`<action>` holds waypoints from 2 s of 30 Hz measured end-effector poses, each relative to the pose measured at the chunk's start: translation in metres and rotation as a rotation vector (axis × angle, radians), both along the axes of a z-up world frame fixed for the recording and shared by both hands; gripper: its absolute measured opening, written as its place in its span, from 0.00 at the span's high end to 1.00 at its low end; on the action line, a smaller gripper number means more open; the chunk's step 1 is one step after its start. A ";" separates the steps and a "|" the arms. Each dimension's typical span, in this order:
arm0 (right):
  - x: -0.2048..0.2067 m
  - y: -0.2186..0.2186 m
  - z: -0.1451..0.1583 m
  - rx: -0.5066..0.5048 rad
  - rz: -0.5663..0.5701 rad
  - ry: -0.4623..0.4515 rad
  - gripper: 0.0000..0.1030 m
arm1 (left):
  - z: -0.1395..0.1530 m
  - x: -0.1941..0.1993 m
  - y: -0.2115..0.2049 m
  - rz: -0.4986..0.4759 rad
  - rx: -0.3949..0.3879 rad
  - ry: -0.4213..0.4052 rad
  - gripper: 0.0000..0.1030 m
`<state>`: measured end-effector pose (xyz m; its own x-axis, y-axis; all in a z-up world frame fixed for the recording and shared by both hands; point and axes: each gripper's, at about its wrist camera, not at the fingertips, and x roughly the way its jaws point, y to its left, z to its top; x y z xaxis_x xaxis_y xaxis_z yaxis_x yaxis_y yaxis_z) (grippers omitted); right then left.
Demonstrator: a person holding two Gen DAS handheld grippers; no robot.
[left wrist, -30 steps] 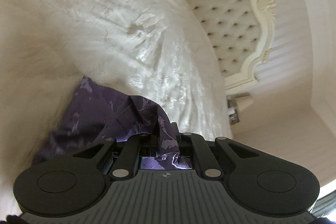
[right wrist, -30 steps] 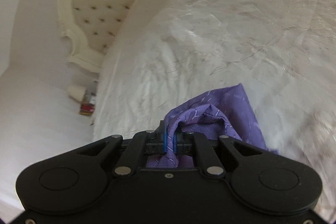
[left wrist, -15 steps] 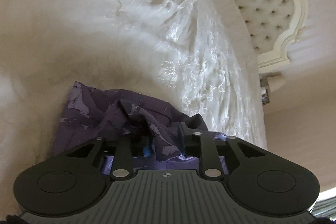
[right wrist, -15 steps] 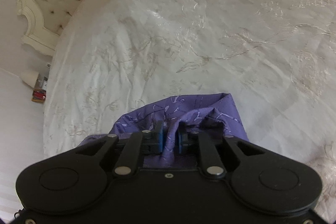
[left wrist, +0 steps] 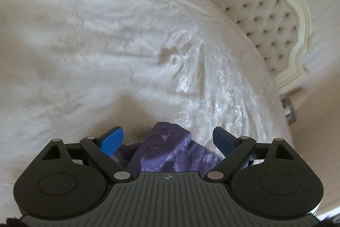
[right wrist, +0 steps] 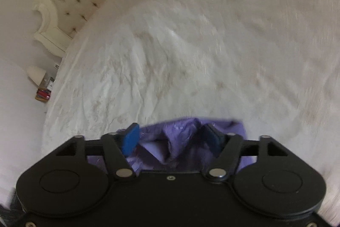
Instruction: Fold large clothes
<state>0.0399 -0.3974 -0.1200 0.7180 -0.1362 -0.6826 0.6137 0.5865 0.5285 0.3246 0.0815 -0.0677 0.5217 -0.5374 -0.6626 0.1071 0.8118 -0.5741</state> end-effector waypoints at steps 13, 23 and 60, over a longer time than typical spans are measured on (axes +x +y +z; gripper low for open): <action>0.046 0.171 0.010 -0.648 0.705 0.098 0.29 | 0.008 -0.091 -0.142 -0.484 0.457 -0.190 0.11; 0.115 0.114 -0.046 -0.661 0.650 0.297 0.11 | -0.064 -0.006 -0.139 -0.419 0.582 -0.110 0.03; -0.017 0.092 -0.034 -0.497 0.534 0.310 0.09 | -0.038 -0.101 -0.073 -0.491 0.578 -0.159 0.12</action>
